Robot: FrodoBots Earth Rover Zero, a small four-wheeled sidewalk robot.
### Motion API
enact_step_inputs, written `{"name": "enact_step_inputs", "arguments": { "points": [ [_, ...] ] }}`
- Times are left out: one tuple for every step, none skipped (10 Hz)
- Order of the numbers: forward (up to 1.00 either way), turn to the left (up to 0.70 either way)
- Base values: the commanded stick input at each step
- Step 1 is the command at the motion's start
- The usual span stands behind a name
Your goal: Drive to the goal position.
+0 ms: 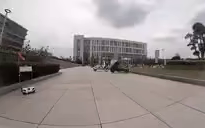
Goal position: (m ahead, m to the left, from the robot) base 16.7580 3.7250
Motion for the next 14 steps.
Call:
{"name": "enact_step_inputs", "arguments": {
  "points": [
    [0.45,0.27],
    [0.45,0.27],
    [0.45,0.27],
    [0.45,0.27],
    [0.45,0.27],
    [0.45,0.27],
    [0.45,0.27],
    [0.45,0.27],
    [0.45,0.27],
    [0.45,0.23],
    [0.45,0.0],
    [0.45,0.0],
    [0.45,0.0],
    [0.45,0.0]
  ]
}}
